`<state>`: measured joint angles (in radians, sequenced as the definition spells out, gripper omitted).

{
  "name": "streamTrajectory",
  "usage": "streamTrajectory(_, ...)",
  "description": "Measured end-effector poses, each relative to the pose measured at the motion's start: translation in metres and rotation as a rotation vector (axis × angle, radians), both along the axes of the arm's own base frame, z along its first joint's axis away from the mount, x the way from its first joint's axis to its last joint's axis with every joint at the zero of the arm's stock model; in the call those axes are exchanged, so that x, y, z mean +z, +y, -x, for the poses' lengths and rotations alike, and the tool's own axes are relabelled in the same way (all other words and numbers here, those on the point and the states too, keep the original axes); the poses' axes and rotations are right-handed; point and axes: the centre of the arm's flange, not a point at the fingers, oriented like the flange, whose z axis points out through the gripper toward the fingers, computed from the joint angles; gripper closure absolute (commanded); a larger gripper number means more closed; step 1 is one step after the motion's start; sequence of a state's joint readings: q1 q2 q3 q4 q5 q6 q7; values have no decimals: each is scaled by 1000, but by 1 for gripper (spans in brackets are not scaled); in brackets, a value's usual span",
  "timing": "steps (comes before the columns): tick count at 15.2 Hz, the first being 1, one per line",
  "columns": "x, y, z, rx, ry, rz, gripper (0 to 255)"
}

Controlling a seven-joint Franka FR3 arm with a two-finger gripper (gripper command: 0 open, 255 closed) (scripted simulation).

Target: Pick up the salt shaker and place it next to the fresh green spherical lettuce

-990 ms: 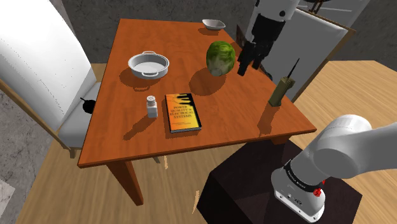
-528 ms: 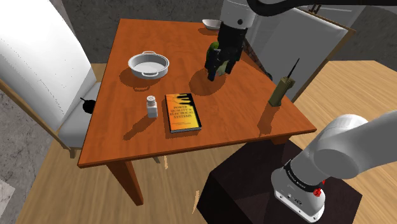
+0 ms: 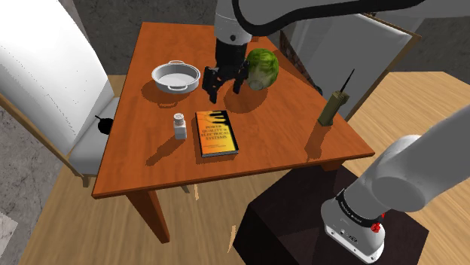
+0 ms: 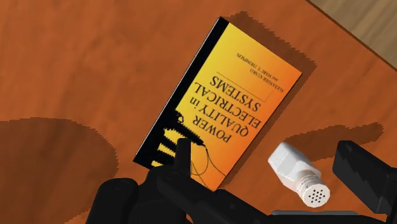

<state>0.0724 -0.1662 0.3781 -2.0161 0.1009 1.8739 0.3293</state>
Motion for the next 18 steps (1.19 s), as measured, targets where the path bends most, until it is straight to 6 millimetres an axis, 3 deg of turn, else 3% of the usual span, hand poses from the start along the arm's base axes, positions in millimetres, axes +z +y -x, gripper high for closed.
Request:
streamTrajectory(11, -54, 106, -89, 0, 17, 29, 0)
streamTrajectory(18, -90, 117, -96, -2, 18, 32, 0)
